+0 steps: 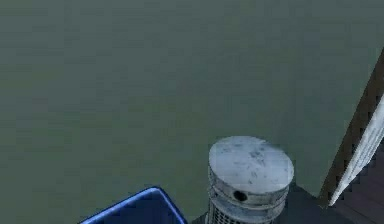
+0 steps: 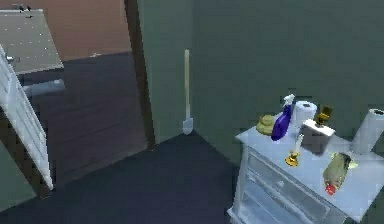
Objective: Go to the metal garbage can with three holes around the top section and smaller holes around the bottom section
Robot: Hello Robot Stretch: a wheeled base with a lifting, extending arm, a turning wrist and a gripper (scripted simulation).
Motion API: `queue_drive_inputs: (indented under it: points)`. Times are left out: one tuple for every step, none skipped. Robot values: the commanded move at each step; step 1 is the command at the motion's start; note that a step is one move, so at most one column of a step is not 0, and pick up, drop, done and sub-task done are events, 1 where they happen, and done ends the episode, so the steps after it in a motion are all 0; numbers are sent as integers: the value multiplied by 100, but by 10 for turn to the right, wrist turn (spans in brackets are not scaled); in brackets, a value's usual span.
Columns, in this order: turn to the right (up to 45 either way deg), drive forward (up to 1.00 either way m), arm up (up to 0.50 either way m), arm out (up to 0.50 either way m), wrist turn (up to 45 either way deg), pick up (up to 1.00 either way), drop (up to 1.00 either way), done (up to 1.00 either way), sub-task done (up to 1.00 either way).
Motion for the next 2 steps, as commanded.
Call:
queue_drive_inputs:
  points:
    - [180, 0, 0, 0, 0, 0, 0, 0, 0]
    - [0, 0, 0, 0, 0, 0, 0, 100, 0]
